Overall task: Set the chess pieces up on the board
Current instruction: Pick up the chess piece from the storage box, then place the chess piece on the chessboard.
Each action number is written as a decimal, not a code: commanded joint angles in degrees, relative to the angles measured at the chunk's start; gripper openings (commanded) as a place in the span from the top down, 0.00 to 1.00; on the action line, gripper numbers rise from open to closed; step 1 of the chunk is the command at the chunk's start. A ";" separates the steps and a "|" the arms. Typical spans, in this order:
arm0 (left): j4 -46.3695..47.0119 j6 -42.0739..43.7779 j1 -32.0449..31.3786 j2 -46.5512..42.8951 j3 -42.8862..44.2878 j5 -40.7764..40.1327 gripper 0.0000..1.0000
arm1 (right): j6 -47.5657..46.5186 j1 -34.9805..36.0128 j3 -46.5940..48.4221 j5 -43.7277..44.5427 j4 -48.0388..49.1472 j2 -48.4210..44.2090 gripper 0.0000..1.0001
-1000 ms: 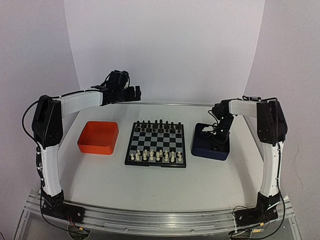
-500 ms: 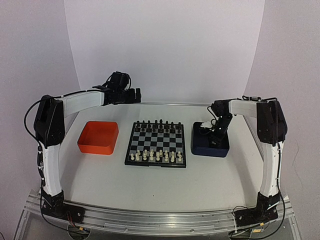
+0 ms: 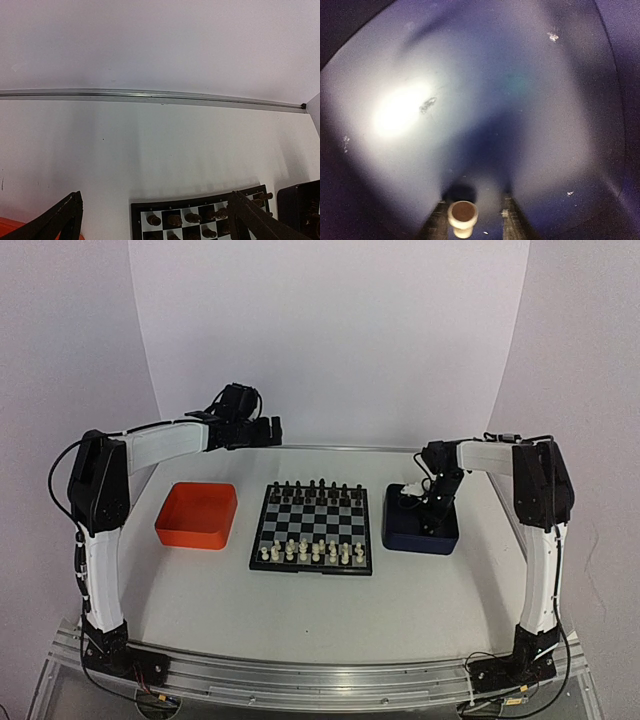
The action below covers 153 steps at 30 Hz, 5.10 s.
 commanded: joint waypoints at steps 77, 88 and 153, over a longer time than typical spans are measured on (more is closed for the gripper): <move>53.31 -3.57 -17.72 -1.59 -16.42 28.96 0.60 | 123.80 20.12 -26.24 -1.93 67.00 -32.93 1.00; 54.81 -4.12 -17.84 -1.33 -16.72 28.63 0.79 | 123.83 20.62 -25.89 -3.00 67.00 -32.11 1.00; -54.71 -0.73 -6.40 9.06 7.49 25.26 1.00 | 67.32 20.05 -35.68 39.76 17.27 -51.78 0.06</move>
